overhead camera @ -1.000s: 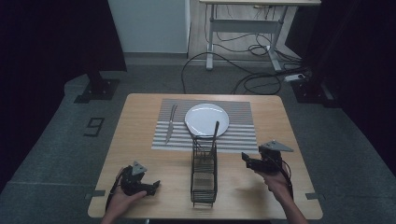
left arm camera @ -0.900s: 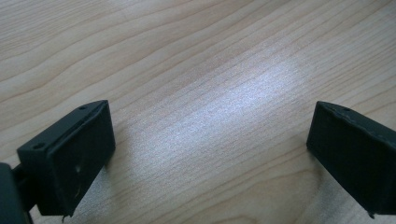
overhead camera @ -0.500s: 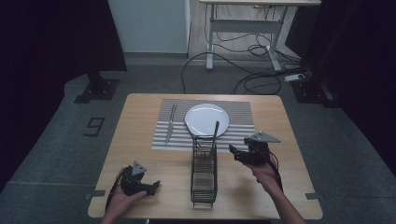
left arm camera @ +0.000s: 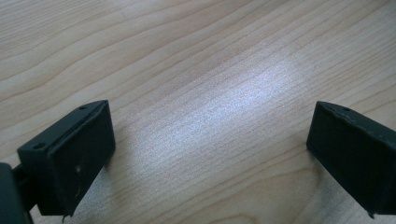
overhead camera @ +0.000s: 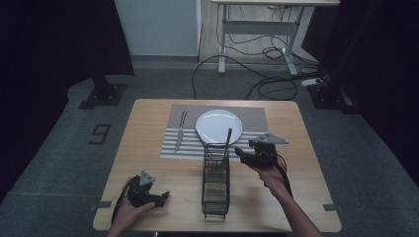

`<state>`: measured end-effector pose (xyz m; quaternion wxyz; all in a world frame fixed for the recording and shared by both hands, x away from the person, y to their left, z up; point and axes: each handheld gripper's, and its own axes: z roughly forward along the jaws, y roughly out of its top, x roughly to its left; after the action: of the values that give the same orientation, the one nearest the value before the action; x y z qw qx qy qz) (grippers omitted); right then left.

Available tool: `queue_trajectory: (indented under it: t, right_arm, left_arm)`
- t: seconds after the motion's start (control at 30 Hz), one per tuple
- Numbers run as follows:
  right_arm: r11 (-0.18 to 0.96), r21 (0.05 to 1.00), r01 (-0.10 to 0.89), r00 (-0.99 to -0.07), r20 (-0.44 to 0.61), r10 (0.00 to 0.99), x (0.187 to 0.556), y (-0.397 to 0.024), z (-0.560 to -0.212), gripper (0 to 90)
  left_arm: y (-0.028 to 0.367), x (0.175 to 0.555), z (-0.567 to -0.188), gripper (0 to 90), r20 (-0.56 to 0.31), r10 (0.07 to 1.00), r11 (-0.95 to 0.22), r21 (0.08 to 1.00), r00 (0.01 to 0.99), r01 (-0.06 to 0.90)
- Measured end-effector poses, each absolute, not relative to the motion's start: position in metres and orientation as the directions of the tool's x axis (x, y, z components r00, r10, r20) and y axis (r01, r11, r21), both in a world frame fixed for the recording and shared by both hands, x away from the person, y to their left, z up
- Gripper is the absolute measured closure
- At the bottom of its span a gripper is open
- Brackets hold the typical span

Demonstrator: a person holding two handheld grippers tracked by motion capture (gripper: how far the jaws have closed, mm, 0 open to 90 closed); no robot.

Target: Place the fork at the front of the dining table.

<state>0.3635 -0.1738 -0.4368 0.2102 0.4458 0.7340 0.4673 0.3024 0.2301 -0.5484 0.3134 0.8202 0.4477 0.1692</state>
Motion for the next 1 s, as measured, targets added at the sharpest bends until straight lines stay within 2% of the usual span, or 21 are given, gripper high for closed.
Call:
queue_trajectory:
  t: [0.2, 1.0]
  right_arm:
    - [0.166, 0.877, 0.451, -0.528, 0.112, 0.842, 0.366, -0.167, -0.434, 42.2]
    - [0.173, 0.894, 0.413, -0.541, 0.089, 0.836, 0.379, -0.137, -0.428, 53.7]
  left_arm:
    - [0.23, 0.302, -0.548, 0.9, -0.003, 0.84, -0.403, 0.665, 0.542, 0.629]
    - [0.231, 0.302, -0.548, 0.8, -0.004, 0.838, -0.406, 0.664, 0.546, 0.628]
